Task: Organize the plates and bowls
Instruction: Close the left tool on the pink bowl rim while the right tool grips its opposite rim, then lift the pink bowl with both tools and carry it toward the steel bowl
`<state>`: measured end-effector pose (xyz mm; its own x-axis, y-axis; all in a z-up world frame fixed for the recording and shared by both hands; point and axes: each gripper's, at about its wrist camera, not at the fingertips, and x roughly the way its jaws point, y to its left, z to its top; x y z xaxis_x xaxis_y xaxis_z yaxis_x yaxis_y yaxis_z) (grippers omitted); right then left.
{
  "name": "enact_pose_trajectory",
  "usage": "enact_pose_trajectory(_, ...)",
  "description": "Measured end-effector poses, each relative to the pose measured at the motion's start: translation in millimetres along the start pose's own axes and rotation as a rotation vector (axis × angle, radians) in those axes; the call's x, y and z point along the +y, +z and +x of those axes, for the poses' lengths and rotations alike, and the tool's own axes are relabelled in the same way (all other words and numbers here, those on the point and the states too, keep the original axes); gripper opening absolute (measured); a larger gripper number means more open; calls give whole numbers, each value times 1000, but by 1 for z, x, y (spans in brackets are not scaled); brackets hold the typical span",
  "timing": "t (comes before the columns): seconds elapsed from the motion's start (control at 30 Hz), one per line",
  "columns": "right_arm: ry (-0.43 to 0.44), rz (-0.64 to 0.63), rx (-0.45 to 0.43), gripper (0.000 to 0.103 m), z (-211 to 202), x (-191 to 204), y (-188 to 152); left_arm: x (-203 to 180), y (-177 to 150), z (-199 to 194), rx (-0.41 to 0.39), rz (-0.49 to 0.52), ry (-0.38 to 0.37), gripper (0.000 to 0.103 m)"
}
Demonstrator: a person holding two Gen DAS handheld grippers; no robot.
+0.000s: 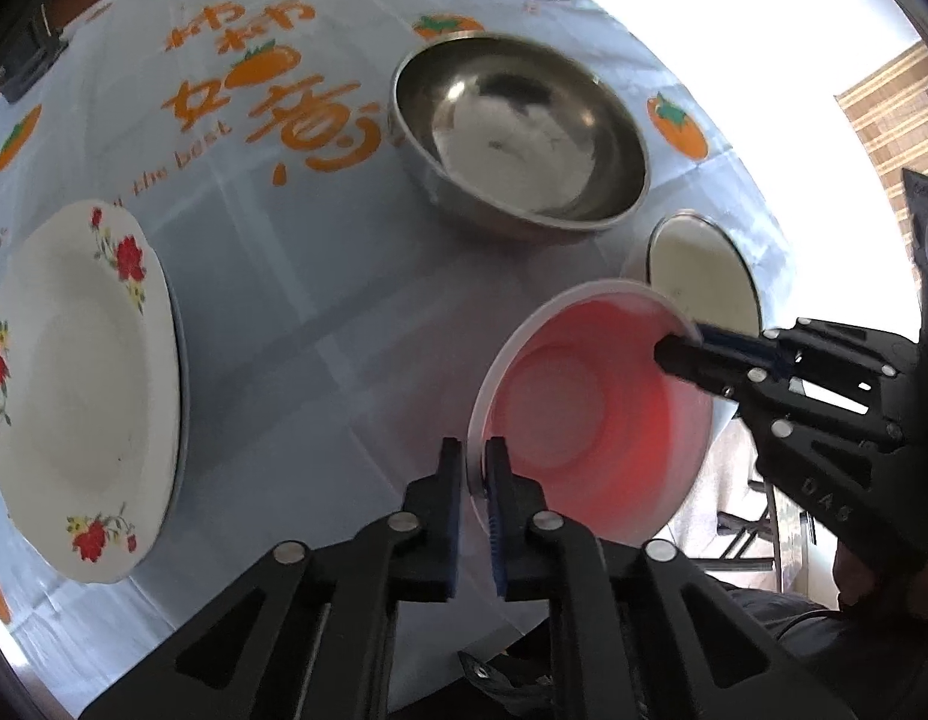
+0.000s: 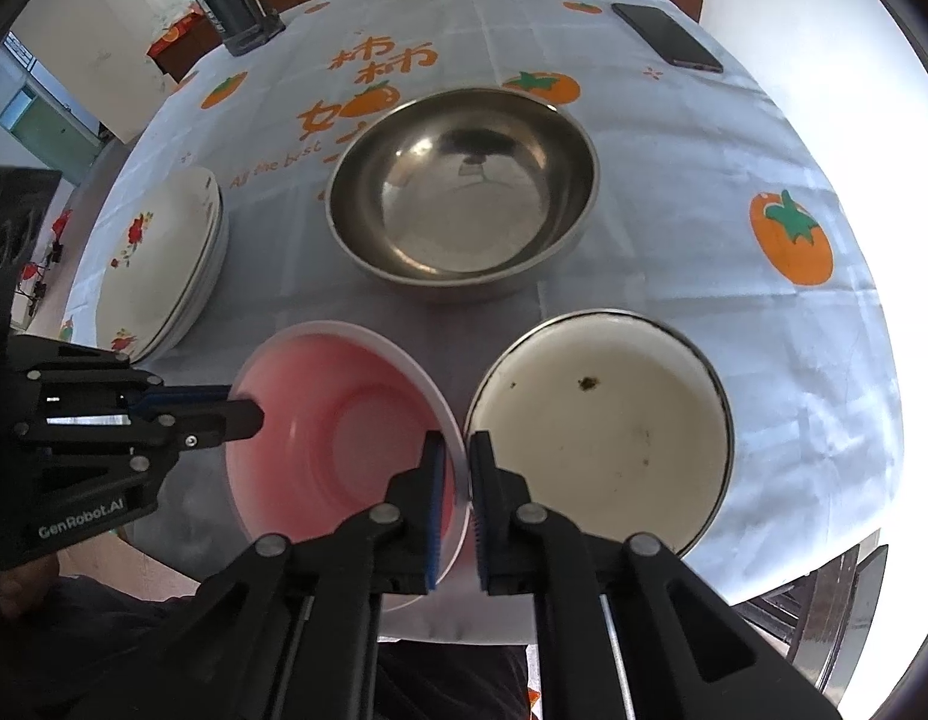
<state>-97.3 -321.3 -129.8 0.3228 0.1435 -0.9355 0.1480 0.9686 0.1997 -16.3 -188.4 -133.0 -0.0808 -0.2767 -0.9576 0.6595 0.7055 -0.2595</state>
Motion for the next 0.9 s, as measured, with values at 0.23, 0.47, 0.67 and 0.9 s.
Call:
enact_pose_trajectory(0.23,0,11,-7,8,1,0,0,1,-5,11,53,-9,-11,22)
enact_pose_trajectory(0.47,19,26,-16,25,-3,-2,0,1,-3,11,47,-19,22,11)
enact_pose_trajectory(0.67,12,2,-23,18,-6,1,0,4,0,2,24,-24,-5,10)
enact_pose_trajectory(0.9,-2,-27,-32,13,-8,8,4,14,-5,-20,-8,-43,-56,8)
